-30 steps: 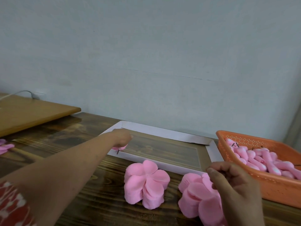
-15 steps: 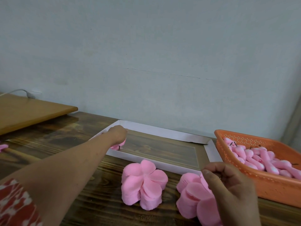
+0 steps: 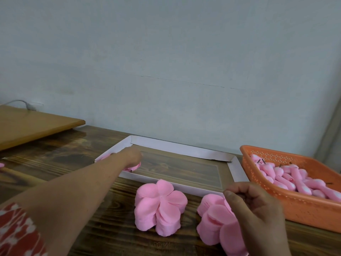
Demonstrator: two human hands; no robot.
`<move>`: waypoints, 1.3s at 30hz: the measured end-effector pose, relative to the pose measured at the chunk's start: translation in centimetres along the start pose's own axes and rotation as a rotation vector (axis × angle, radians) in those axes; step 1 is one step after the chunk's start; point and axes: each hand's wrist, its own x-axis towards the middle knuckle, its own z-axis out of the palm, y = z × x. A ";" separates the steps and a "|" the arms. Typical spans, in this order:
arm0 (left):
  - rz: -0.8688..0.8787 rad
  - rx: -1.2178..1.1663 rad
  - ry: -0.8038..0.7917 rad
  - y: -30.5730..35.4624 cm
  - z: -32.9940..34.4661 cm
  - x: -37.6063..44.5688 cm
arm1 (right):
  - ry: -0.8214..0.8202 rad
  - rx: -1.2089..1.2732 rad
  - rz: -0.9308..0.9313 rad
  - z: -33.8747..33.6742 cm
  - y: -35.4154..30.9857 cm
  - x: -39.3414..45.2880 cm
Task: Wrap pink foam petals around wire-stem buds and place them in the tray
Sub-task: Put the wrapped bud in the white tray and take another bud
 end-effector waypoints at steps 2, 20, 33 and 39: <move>-0.005 0.150 -0.030 -0.4 0.0 0.0 | 0.001 -0.008 -0.002 0.0 0.0 0.0; 0.116 0.317 -0.007 -1.1 1.8 1.9 | 0.003 -0.034 0.000 0.0 -0.3 0.0; 0.335 0.264 0.249 1.4 1.0 -1.5 | 0.008 -0.041 0.054 -0.4 0.0 0.4; 0.596 0.235 0.081 2.3 1.0 -6.8 | 0.087 -0.125 0.012 -2.8 -1.9 4.2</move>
